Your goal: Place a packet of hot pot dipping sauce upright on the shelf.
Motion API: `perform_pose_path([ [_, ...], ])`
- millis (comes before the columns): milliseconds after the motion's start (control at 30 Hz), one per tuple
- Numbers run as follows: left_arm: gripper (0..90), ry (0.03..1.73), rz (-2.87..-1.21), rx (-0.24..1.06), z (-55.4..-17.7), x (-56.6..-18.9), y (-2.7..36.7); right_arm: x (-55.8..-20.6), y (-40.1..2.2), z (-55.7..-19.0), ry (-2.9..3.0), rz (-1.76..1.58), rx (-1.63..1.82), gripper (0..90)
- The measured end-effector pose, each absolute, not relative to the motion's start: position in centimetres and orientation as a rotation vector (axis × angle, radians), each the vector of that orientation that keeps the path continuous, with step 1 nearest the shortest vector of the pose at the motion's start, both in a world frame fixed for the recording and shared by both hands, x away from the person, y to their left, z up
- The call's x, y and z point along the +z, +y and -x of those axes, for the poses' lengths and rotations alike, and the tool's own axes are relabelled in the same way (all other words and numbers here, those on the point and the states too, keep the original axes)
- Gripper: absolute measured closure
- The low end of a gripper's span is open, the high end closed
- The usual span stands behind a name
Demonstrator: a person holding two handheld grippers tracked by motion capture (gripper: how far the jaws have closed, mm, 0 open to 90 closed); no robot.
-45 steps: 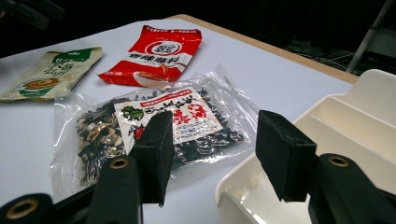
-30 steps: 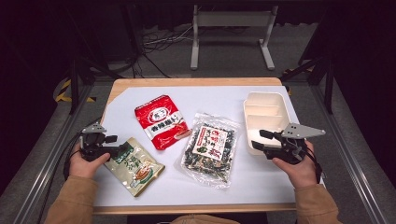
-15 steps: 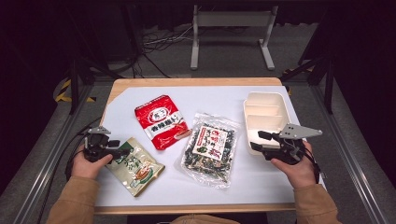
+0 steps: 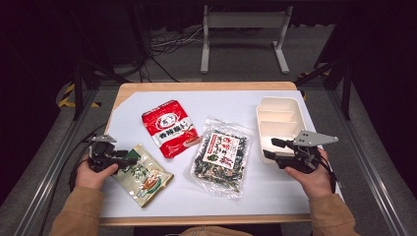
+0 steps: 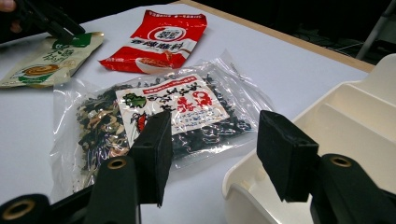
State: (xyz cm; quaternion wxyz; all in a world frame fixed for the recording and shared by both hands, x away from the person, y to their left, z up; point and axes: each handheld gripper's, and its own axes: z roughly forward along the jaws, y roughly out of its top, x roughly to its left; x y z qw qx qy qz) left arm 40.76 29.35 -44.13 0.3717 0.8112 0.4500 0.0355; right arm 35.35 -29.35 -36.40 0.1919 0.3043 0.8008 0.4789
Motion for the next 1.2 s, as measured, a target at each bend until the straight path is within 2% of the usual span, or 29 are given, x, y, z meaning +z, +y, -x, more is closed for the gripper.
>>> perform_pose_path([
  [533,45.2,1.076,-2.032,0.061,-39.1,-42.9,29.2,-36.5,-29.2,-35.5,2.253,-0.856,1.346,45.4],
  [700,49.5,1.118,-2.060,0.043,-39.0,-43.3,28.9,-36.6,-29.0,-35.6,2.259,-0.856,1.346,45.3],
  [967,62.9,1.179,-2.125,0.013,-39.4,-44.3,28.9,-36.6,-29.0,-35.6,2.264,-0.854,1.345,45.2],
  [1133,83.2,1.223,-2.127,0.037,-39.6,-44.2,29.2,-36.7,-29.0,-35.6,2.259,-0.858,1.340,47.0],
  [1200,87.4,1.226,-2.120,0.040,-39.6,-44.2,29.2,-36.7,-29.1,-35.6,2.257,-0.852,1.339,48.8],
])
